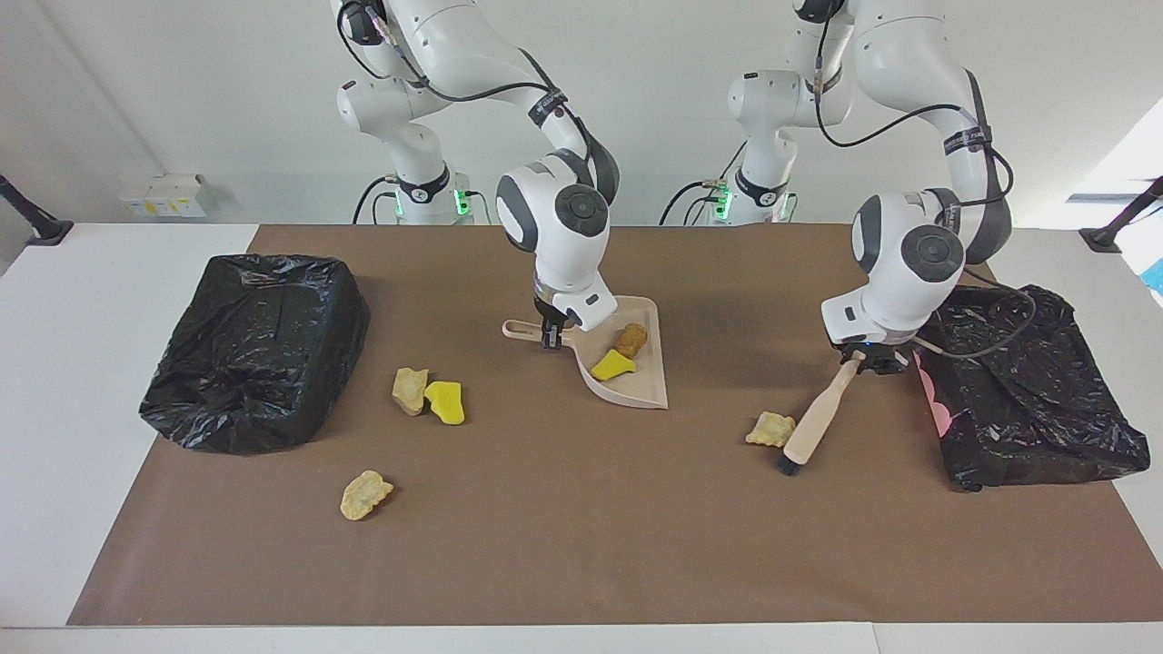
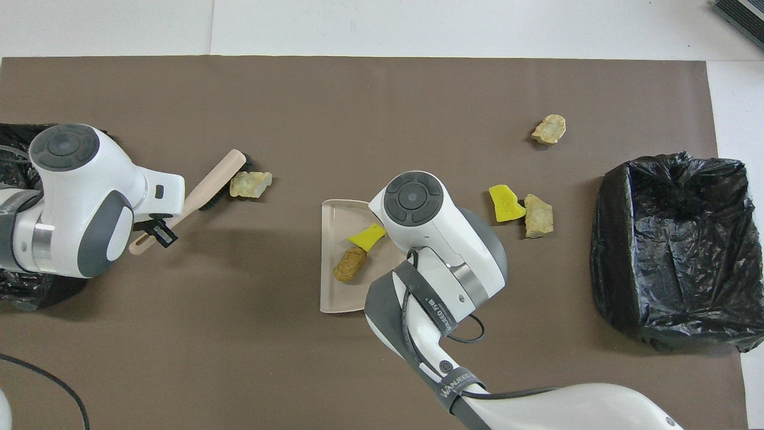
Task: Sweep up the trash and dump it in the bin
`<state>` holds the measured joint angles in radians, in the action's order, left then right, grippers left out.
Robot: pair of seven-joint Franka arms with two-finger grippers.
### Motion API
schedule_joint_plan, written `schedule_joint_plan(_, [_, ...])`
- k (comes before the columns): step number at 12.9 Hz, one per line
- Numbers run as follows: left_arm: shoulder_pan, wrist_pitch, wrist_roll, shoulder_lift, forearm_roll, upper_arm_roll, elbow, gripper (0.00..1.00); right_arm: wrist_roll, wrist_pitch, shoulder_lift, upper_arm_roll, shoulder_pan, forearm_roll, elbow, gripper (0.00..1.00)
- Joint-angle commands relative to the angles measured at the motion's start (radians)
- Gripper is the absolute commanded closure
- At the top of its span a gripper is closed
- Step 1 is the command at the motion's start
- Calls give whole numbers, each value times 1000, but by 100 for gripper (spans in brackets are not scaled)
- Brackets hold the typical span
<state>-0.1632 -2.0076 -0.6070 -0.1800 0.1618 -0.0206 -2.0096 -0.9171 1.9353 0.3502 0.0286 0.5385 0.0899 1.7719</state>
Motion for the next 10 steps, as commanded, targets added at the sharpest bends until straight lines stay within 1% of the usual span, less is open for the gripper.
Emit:
schedule_joint_plan(1, [-29, 24, 42, 85, -34, 46, -113, 100, 21, 46, -25, 7, -11, 8, 57, 100])
schedule_joint_plan(3, [-33, 24, 116, 112, -60, 112, -158, 100, 35, 56, -25, 8, -11, 8, 64, 100])
schedule_joint_plan(5, [-33, 24, 220, 125, -79, 189, -175, 100, 35, 56, -25, 8, -11, 10, 64, 100])
schedule_joint_plan(6, [-33, 26, 265, 131, -83, 217, -178, 100, 35, 56, -25, 8, -11, 10, 64, 100])
schedule_joint_plan(8, [-33, 23, 361, 131, -146, 283, -176, 100, 35, 56, -25, 8, -11, 10, 64, 100])
schedule_joint_plan(10, [-33, 33, 440, 128, -177, 323, -161, 100, 35, 54, -25, 7, -11, 10, 64, 100])
